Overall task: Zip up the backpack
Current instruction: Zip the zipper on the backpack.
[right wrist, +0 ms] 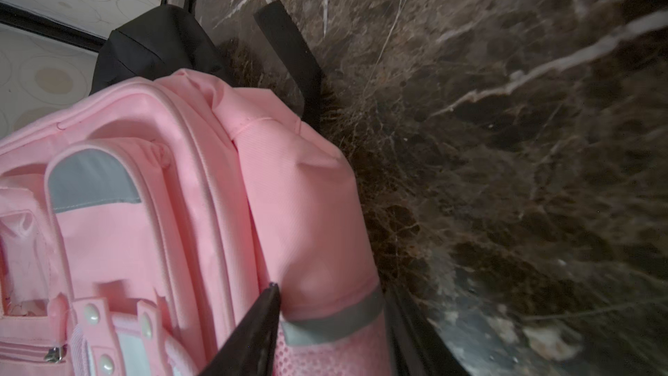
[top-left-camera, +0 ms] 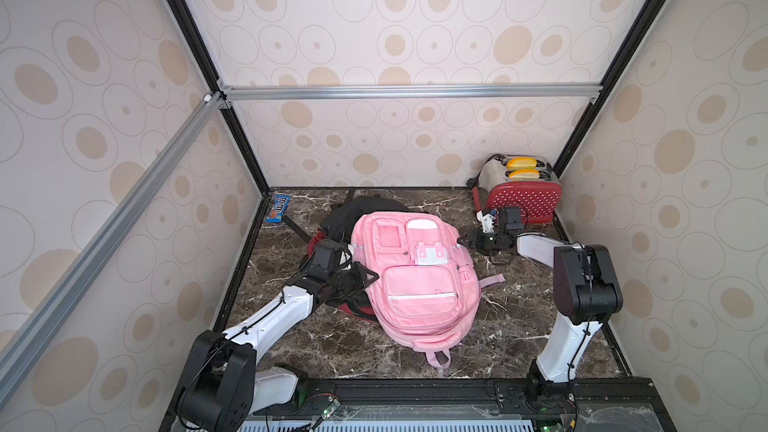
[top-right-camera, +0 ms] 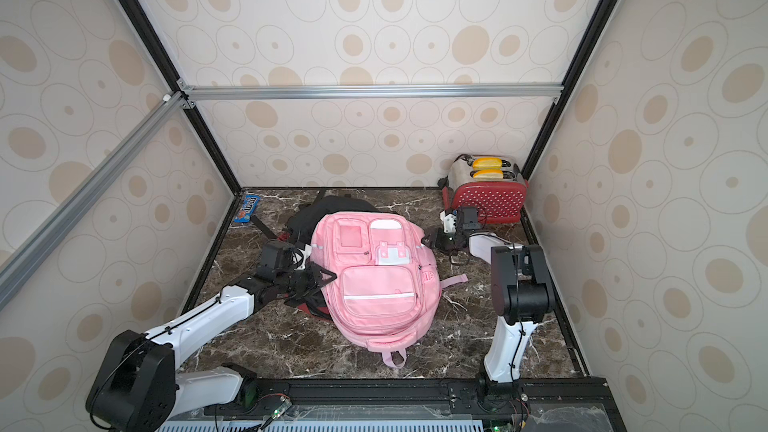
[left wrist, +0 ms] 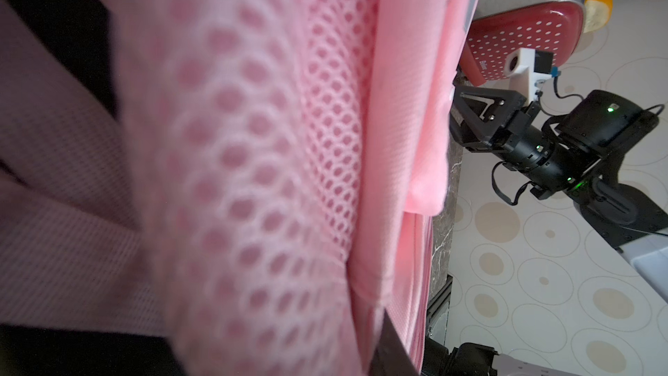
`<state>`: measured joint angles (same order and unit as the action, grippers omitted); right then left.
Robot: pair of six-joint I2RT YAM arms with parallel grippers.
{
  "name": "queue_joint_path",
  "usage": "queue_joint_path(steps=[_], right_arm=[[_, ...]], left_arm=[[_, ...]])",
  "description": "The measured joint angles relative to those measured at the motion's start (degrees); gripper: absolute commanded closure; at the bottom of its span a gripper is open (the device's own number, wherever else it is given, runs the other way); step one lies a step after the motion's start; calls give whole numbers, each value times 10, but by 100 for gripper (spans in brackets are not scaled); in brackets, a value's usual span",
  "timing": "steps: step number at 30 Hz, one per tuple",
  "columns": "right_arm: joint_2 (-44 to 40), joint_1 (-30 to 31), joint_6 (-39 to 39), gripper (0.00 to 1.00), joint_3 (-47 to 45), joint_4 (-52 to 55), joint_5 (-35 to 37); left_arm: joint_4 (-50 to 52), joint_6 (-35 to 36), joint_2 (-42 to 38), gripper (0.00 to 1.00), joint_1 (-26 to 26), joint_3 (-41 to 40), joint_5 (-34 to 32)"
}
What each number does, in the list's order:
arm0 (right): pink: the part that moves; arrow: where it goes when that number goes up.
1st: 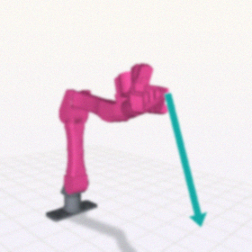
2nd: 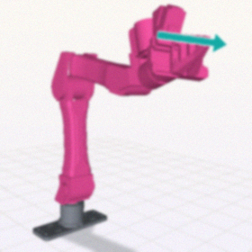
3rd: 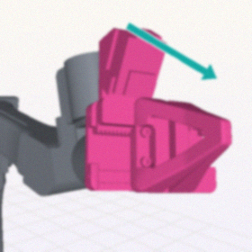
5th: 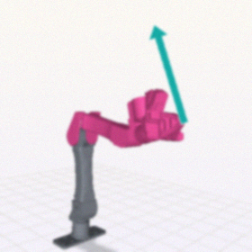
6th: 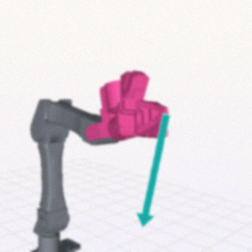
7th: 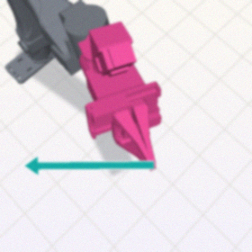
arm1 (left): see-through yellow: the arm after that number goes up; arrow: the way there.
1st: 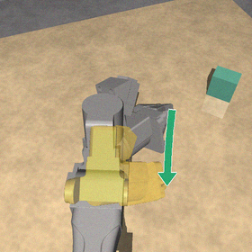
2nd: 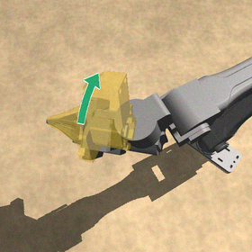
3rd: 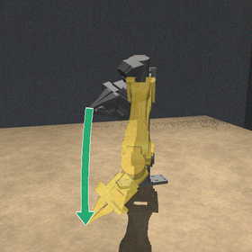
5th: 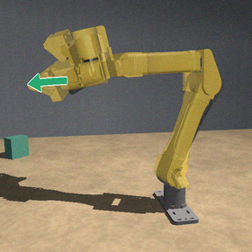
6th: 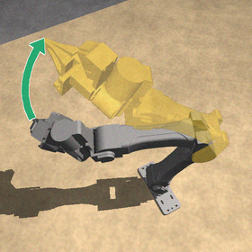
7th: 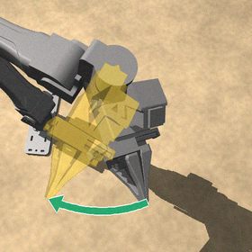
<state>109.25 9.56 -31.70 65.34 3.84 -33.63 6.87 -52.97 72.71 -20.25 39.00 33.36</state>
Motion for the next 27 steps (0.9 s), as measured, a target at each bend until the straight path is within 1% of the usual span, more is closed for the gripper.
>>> queue_joint_path(steps=[1, 3, 4, 5, 9, 12, 14, 18, 22, 27], right_arm=[[1, 0, -4, 65, 0, -5, -5], [1, -2, -16, 90, -2, -18, -17], [1, -2, -19, 97, -3, -25, -22], [1, -3, -26, 100, -4, -31, -25], [-26, -5, -40, 100, -34, -48, -23], [-93, -6, -44, 100, -67, -36, -12], [-153, -6, -43, 100, -83, -17, 1], [-247, -7, -42, 100, -94, 3, 24], [-305, -2, -41, 100, -115, 11, 32], [-313, 12, -45, 100, -153, 10, 46]], left_arm=[[2, 1, 4, 100, 0, 5, 1], [8, 3, 15, 100, 0, 16, 2], [10, 3, 18, 100, 0, 20, 3], [15, 3, 22, 100, 0, 26, 3], [45, 5, 35, 100, 0, 61, 3], [84, 12, 43, 100, 2, 110, 1], [113, 17, 52, 100, 5, 153, 1], [141, 21, 81, 100, 28, 240, 9], [145, 28, 141, 100, 62, 320, 16], [171, 51, 244, 100, 74, 407, 18]])
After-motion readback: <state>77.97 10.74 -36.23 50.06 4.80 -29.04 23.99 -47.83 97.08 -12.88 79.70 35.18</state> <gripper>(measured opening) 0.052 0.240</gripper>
